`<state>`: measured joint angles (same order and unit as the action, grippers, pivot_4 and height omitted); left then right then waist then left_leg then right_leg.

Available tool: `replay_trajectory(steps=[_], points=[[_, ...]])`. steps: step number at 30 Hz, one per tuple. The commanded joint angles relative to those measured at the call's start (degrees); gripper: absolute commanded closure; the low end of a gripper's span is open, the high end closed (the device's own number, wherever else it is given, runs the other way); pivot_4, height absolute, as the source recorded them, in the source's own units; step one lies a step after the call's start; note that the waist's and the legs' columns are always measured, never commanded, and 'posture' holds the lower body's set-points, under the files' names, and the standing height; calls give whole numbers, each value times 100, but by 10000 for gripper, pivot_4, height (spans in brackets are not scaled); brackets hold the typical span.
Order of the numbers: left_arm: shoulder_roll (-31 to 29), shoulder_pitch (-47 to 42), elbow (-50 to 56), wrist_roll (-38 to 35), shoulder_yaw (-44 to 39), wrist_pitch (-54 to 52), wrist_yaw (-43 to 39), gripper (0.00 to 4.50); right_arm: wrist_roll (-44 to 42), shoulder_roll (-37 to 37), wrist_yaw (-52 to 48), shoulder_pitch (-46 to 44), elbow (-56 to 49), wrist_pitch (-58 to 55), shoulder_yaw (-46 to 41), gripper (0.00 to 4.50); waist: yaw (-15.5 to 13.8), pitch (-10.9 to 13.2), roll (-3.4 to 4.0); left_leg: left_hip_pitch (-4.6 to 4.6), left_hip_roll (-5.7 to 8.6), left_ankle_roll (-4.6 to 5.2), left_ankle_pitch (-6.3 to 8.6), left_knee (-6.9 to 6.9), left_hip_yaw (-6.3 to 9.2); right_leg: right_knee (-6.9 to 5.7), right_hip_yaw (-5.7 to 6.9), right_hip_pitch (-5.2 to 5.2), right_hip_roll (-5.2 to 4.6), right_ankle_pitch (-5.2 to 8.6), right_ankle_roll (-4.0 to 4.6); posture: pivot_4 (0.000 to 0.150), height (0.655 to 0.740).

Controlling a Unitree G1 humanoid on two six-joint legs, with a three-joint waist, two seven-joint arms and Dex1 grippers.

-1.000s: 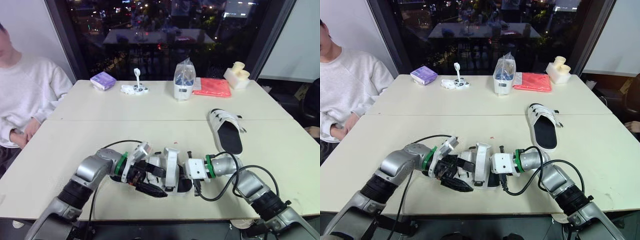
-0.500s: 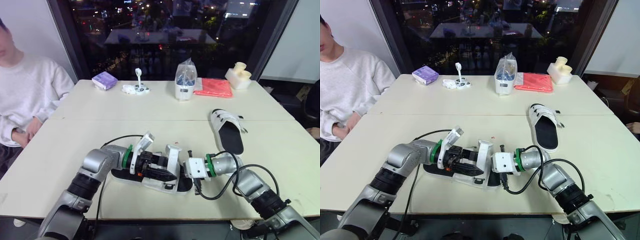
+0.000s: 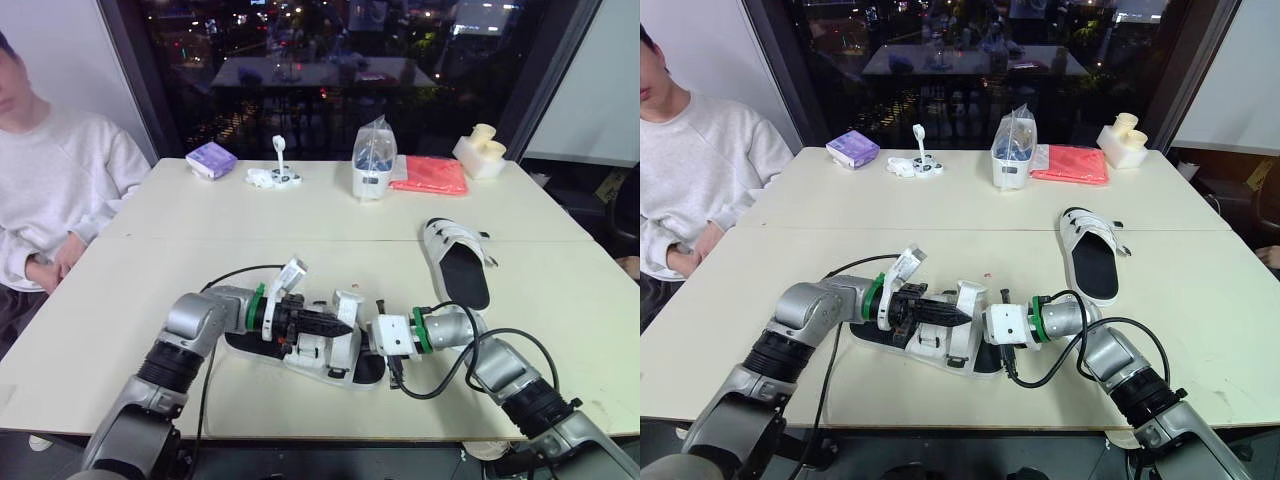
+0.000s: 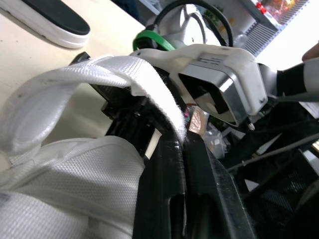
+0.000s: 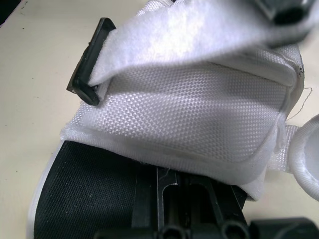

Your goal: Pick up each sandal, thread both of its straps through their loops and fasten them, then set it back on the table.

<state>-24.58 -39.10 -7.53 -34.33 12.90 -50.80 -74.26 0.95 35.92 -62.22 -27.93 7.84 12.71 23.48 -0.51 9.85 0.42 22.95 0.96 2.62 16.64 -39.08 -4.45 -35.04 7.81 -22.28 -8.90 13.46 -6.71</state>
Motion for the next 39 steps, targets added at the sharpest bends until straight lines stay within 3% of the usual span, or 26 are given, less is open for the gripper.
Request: replay_trajectory(steps=[1,19,29,32,38,39], points=[[-156,71,365,74,222,149,-215,44489,440,67,53,116,434,-224,110,45000,1,0,1,0,0,0,0,0,0,0,0,-1,0,0,0,1500,7400],[-148,748,411,1168,752,2125,-140,44489,429,89,32,151,393,-242,107,45000,-9,0,3,1,-4,25,16,5,0,6,0,-3,-2,0,2,1500,7400],[-397,767,771,628,497,1388,-403,44489,435,88,29,154,376,-248,111,45000,-5,0,3,2,-5,33,20,5,0,8,1,-4,-2,-1,4,1500,7400],[-664,827,1047,301,322,1082,-594,36502,435,87,32,155,372,-253,113,45000,0,1,5,7,-7,34,20,6,0,8,1,-9,0,-1,4,1500,7400],[-1205,1058,1511,-103,-82,919,-782,7345,439,88,45,196,344,-260,113,45000,0,7,7,12,-8,32,20,6,0,8,2,-15,0,-1,5,1500,7400],[-1300,1144,1598,-144,-143,928,-811,7345,440,88,49,203,344,-257,113,45000,0,8,9,13,-8,32,20,6,0,8,2,-17,1,0,7,1500,7400]])
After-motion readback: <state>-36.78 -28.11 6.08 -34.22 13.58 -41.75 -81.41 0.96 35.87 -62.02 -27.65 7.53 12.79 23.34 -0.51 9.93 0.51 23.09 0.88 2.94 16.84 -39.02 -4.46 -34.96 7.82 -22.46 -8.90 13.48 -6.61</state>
